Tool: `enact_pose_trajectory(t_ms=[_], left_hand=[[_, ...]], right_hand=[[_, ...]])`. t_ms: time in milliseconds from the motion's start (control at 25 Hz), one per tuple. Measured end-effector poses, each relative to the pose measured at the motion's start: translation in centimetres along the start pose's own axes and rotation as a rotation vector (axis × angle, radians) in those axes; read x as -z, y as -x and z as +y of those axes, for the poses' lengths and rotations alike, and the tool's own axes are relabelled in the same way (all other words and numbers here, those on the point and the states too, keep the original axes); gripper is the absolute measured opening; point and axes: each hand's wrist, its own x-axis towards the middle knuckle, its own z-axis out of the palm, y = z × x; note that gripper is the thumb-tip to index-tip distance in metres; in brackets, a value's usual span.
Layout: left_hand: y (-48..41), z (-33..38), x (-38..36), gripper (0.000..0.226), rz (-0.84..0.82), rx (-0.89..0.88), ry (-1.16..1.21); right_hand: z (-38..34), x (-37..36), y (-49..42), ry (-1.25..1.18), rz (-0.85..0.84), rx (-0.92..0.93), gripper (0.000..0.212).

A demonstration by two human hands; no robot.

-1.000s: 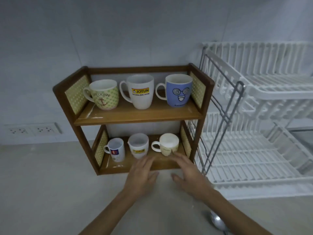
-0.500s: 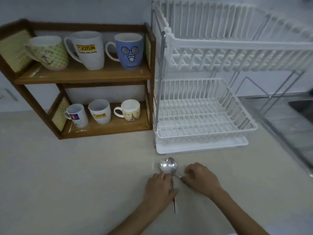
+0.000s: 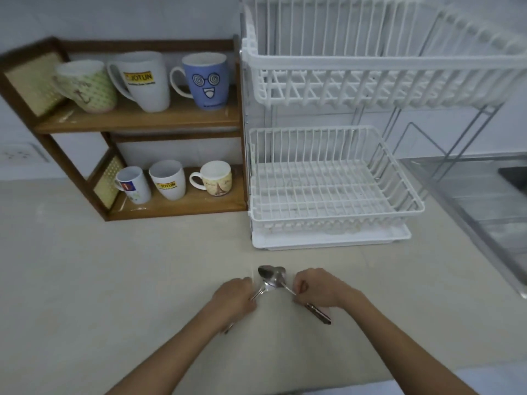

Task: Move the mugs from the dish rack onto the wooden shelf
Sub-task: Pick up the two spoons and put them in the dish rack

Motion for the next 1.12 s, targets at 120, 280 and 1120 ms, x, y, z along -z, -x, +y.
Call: enact_pose_trajectory(t_ms=[120,280,1120], left_hand=[[1.1,-0.9,2.7,0.015,-0.201,-0.155,0.083],[2.3,-0.7,8.9,0.014,-0.301,-0.240,0.384],[-16.1,8.8,14.0,0.028,0.406,0.415,1.313]], right_hand=[[0.5,3.8,1.7,-0.149,-0.231,0.129,0.010],[1.1,10.8,3.8,-0.391,-0.092,0.225,0.013],[2.4,17.3,-14.4,-0.402,0.331,-0.011,0.013]])
